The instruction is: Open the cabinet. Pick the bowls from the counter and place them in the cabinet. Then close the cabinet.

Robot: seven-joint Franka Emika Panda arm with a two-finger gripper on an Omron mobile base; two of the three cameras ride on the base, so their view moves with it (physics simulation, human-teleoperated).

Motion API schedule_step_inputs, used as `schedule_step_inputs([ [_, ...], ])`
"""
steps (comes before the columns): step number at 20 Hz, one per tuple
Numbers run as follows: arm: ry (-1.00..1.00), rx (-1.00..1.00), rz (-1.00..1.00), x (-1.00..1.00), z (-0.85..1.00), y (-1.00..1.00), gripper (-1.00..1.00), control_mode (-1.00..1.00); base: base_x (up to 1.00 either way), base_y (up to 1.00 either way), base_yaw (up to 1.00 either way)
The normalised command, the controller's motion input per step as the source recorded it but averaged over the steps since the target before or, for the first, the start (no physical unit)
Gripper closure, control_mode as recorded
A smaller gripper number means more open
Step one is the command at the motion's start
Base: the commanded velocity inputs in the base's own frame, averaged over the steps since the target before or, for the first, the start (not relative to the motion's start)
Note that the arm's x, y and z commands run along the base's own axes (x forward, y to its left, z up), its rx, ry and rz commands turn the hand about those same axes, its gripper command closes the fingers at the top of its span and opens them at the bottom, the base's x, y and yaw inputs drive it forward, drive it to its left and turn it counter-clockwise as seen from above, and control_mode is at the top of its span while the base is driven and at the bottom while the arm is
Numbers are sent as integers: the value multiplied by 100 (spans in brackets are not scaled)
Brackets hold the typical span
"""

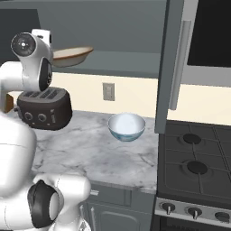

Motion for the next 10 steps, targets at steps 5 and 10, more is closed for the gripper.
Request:
schedule_step_inputs([
  [5,0,0,0,58,-7,10,100,-100,0,0,0],
  [10,0,0,0,64,0,1,100,-100,0,0,0],
])
